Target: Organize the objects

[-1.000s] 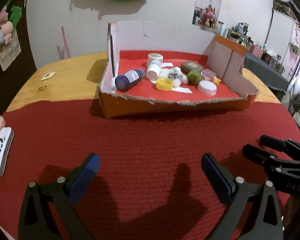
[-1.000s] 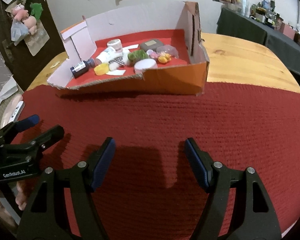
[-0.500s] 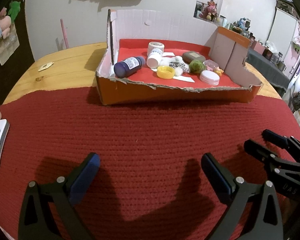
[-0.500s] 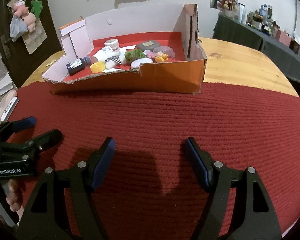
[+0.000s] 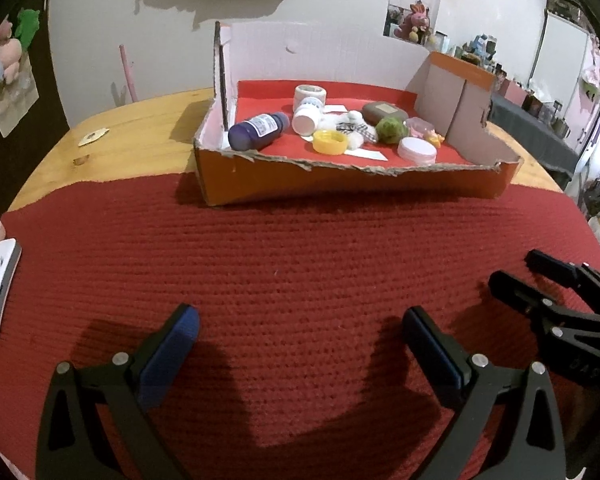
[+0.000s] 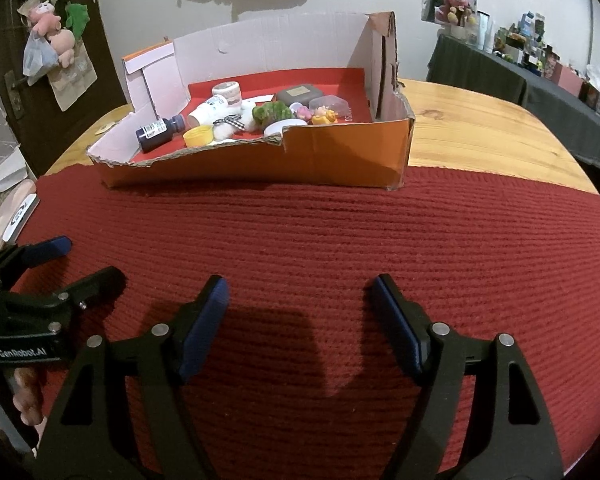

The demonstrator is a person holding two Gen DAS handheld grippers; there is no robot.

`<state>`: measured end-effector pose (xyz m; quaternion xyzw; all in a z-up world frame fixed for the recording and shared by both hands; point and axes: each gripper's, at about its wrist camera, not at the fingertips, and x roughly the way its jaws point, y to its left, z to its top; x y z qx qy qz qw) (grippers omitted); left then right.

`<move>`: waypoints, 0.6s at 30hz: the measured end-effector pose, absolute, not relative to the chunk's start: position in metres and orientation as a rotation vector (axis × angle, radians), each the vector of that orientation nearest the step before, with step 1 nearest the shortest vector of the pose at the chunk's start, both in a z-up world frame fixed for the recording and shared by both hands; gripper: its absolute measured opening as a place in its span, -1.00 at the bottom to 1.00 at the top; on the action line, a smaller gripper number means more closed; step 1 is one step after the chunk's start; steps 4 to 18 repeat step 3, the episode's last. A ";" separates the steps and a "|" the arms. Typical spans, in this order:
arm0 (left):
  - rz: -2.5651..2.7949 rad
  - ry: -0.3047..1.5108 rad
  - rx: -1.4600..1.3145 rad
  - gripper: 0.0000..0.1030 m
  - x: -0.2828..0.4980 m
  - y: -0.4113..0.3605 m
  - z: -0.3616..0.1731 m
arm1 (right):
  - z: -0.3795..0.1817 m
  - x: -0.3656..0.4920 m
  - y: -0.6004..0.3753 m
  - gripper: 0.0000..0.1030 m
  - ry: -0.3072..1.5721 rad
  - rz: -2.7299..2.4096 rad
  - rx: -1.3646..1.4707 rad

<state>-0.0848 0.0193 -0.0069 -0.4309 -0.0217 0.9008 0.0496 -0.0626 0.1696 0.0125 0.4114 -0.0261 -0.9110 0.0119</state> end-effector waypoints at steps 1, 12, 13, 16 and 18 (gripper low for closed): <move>2.743 -0.066 -1.311 1.00 -0.085 0.019 -0.007 | 0.012 -0.063 0.170 0.45 -0.081 -2.841 1.283; 2.743 -0.064 -1.311 1.00 -0.085 0.019 -0.007 | 0.013 -0.063 0.170 0.45 -0.082 -2.840 1.282; 2.743 -0.064 -1.311 1.00 -0.085 0.019 -0.007 | 0.013 -0.063 0.170 0.45 -0.082 -2.840 1.282; 2.743 -0.064 -1.311 1.00 -0.085 0.019 -0.007 | 0.013 -0.063 0.170 0.45 -0.082 -2.840 1.282; 2.743 -0.064 -1.311 1.00 -0.085 0.019 -0.007 | 0.013 -0.063 0.170 0.45 -0.082 -2.840 1.282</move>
